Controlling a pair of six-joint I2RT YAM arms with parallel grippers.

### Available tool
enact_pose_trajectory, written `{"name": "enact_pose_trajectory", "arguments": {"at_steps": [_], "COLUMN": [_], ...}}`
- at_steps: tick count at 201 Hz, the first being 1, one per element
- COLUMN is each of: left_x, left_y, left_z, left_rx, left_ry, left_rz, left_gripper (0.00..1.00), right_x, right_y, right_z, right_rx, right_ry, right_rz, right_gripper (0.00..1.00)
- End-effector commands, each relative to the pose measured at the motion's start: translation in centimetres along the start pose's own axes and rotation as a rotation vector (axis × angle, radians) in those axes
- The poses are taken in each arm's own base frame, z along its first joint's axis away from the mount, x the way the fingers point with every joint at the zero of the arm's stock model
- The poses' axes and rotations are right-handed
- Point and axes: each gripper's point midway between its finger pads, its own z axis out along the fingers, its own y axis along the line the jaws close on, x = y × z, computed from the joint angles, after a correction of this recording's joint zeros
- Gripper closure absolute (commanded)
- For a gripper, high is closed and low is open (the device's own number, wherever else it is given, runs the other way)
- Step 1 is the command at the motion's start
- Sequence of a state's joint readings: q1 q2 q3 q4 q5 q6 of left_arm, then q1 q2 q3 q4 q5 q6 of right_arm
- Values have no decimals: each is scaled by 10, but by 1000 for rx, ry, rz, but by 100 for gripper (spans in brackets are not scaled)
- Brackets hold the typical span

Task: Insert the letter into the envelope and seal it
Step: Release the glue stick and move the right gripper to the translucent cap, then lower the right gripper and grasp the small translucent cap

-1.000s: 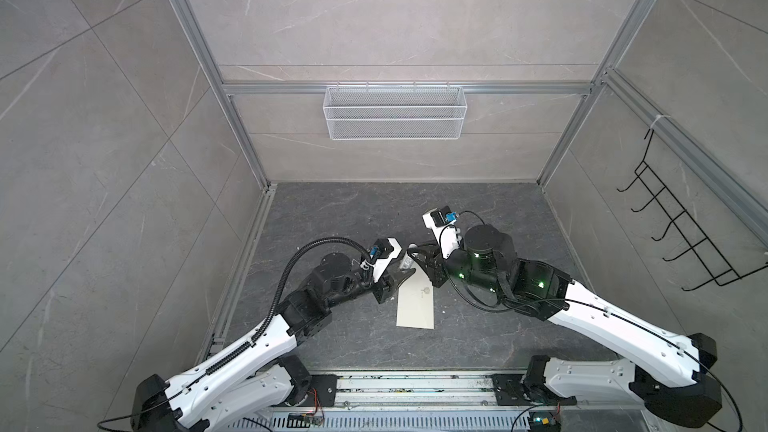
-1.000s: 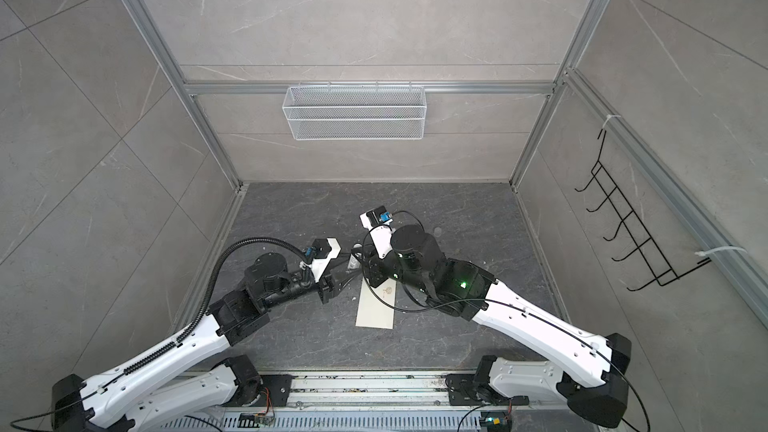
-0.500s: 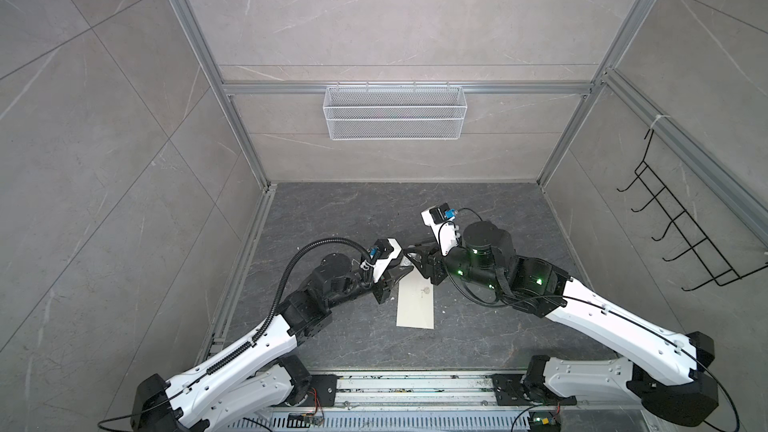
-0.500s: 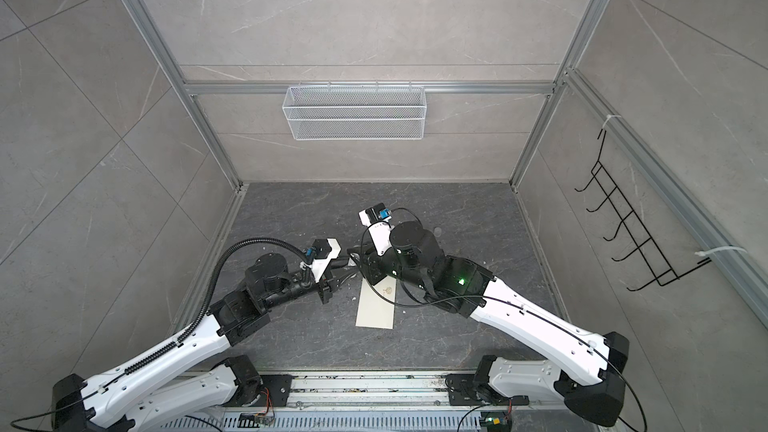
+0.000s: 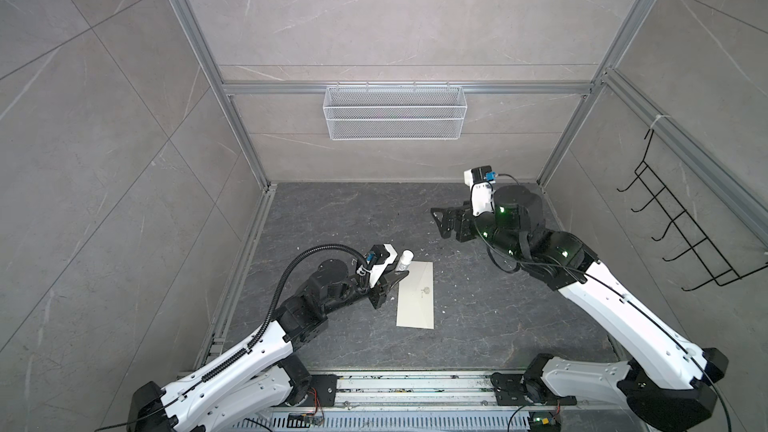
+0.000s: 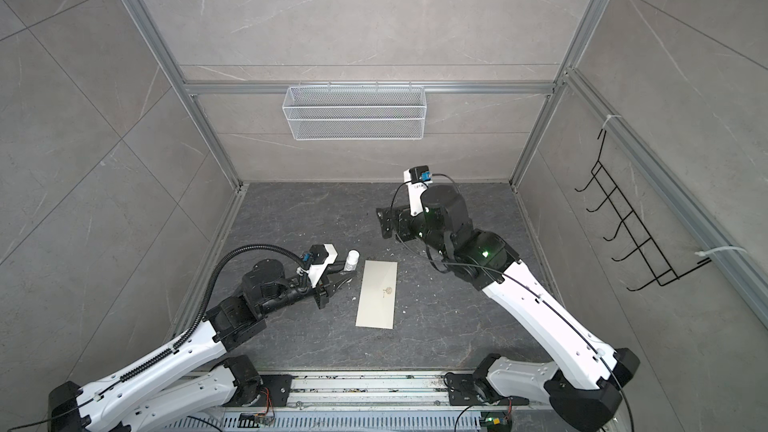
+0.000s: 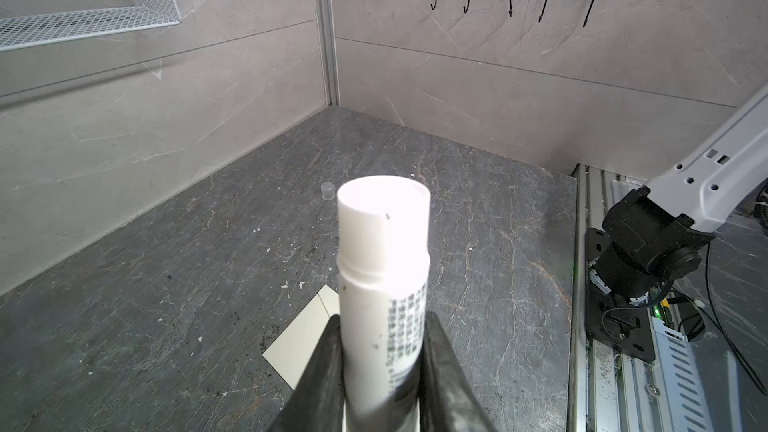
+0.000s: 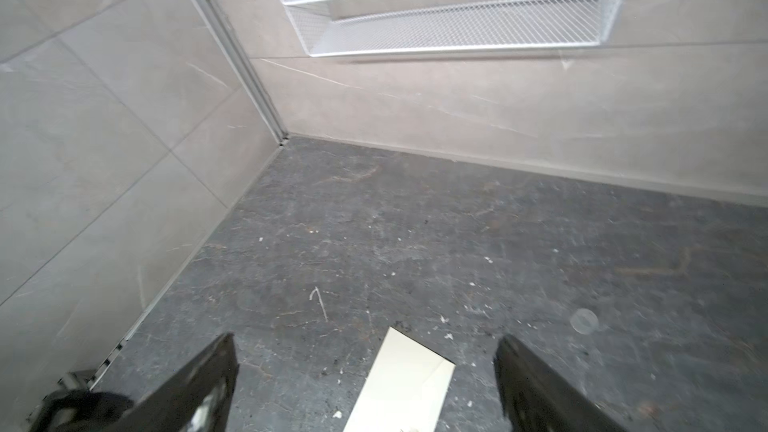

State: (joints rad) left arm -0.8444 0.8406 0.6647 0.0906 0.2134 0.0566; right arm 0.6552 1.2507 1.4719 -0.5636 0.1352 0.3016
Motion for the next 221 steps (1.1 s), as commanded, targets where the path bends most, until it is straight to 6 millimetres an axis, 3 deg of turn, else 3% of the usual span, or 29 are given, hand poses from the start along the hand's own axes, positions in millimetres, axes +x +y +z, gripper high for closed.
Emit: {"name": "enact_pose_trajectory", "arguments": {"at_steps": [1, 41, 69, 142, 221], "left_x": [-16, -14, -13, -7, -3], "left_y": [-1, -2, -3, -2, -1], "left_z": [-6, -9, -10, -5, -1], "left_rx": [-1, 0, 0, 6, 6], "left_ry": [-59, -63, -63, -54, -37], "left_rz": [18, 15, 8, -5, -13], "left_gripper": [100, 100, 100, 100, 100], "right_x": [24, 61, 87, 142, 190], "right_y": [-43, -129, -164, -224, -257], "right_z": [29, 80, 108, 157, 189], "right_rx": [101, 257, 292, 397, 432], "right_ry": [142, 326, 434, 652, 775], "right_rz": [16, 132, 180, 173, 181], "right_gripper": [2, 3, 4, 12, 29]}}
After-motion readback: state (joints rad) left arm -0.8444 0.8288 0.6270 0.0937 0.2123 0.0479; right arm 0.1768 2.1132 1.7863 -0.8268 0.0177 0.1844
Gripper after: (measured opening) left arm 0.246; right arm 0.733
